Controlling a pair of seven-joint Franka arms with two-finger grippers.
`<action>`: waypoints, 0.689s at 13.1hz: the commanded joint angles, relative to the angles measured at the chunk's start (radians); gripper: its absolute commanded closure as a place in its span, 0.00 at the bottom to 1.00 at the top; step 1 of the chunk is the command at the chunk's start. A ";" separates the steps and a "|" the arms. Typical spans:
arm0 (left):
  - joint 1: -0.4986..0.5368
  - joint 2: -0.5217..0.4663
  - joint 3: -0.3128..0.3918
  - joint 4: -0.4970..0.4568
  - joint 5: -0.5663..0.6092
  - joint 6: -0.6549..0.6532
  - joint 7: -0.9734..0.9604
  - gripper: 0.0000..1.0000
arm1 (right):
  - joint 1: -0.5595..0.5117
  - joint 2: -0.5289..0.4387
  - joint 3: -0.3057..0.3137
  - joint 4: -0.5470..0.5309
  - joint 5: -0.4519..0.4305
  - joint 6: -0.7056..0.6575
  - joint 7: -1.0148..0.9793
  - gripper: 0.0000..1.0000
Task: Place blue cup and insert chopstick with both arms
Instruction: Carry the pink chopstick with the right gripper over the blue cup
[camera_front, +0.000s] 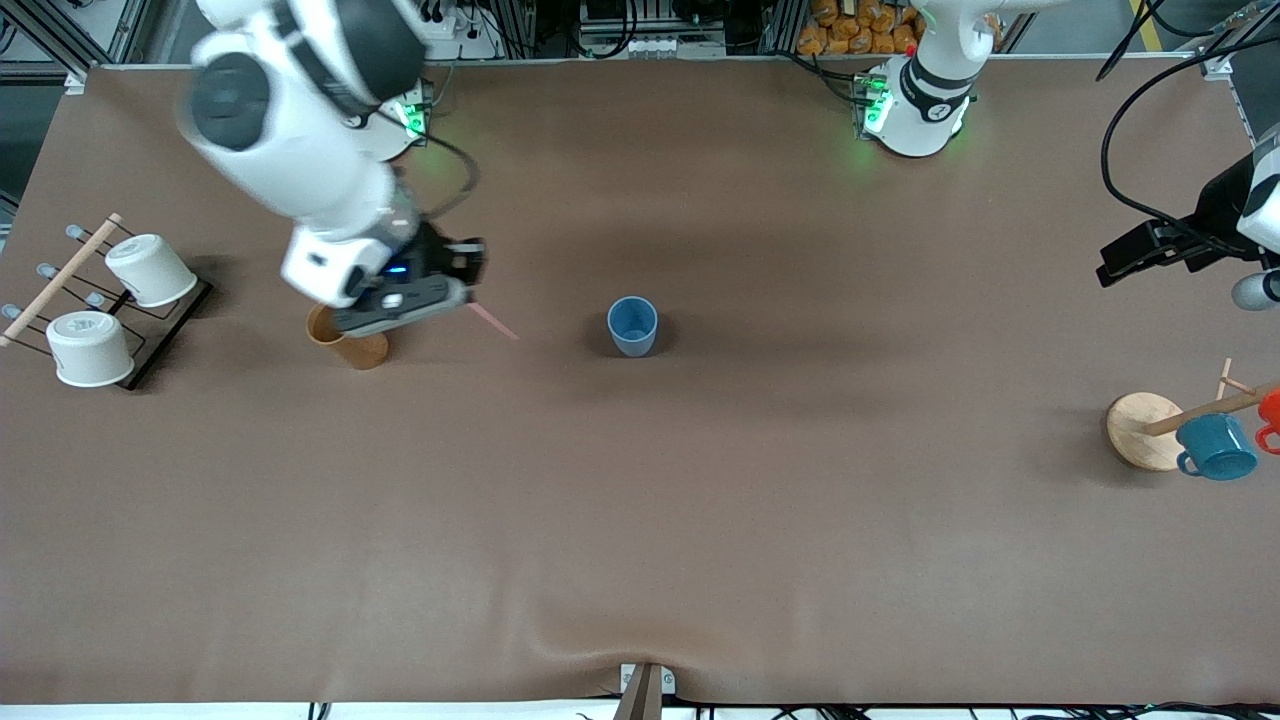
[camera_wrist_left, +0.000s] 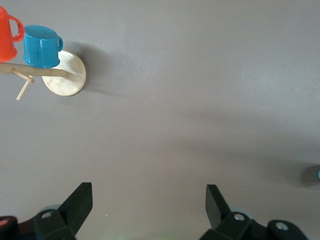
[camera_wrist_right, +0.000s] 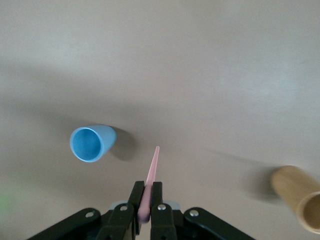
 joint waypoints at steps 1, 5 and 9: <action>0.006 -0.016 -0.012 -0.012 0.020 -0.007 0.016 0.00 | 0.038 0.028 0.005 0.025 0.011 0.031 0.064 1.00; 0.003 -0.015 -0.015 -0.009 0.020 -0.004 0.016 0.00 | 0.077 0.068 0.043 0.049 0.011 0.100 0.069 1.00; 0.006 -0.018 -0.015 -0.009 0.019 -0.004 0.016 0.00 | 0.188 0.123 0.042 0.051 -0.007 0.183 0.234 1.00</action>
